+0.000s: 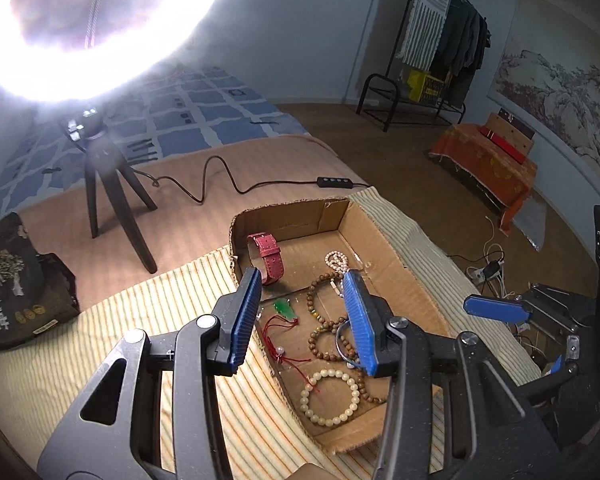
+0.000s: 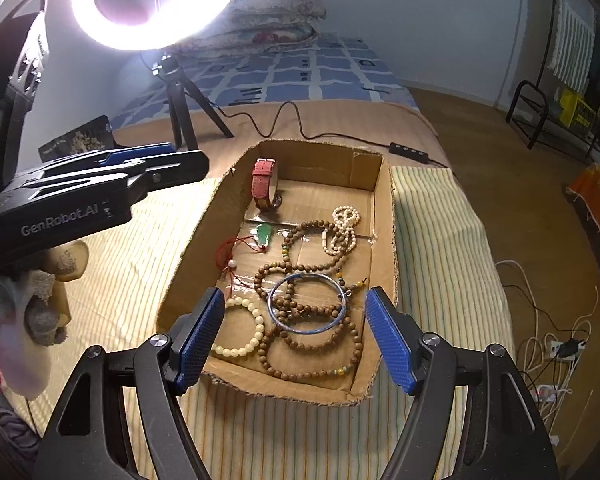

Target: Organize jewelry

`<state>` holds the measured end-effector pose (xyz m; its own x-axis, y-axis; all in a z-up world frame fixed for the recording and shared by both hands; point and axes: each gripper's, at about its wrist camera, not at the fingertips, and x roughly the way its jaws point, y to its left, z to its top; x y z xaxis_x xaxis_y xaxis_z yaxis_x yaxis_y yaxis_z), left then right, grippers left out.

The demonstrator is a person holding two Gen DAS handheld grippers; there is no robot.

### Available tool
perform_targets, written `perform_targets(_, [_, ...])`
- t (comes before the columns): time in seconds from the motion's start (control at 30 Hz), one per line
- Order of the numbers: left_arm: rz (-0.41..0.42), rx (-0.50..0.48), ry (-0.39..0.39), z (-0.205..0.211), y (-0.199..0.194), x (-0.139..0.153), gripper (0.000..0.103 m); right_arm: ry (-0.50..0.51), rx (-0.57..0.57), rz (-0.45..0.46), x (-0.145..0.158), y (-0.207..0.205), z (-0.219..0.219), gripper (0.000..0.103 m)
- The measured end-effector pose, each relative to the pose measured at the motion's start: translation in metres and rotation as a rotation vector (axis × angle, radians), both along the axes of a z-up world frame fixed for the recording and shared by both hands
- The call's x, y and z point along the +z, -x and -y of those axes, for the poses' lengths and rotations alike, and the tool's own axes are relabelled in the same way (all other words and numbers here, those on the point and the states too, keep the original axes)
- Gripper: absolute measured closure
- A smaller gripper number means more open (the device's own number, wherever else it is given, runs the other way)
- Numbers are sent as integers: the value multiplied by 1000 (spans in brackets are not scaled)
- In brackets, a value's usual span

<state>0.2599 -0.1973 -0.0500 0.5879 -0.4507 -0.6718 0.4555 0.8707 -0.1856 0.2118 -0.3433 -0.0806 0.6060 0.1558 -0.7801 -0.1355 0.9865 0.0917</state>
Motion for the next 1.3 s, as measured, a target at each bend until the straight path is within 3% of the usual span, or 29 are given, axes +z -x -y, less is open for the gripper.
perform_targets(0.57, [109,28,40,-43,79,60,59,60,-59,147,55,56,-7,27])
perform_targets(0.7, [144,42,50,-54,102,69,40,32,-83,181,63,68,-7,24])
perform_targets(1.03, [151,61,62,-72,143,70,26,72,-137,271,74,93,-22,23])
perform_targets(1.17, [183,62,34,-71,153,71,23,84,-128,296,77,95,-25,22])
perform_targets(1.3, [244,76,-13,-71,162,74,12,96,-122,313,81,95,-27,22])
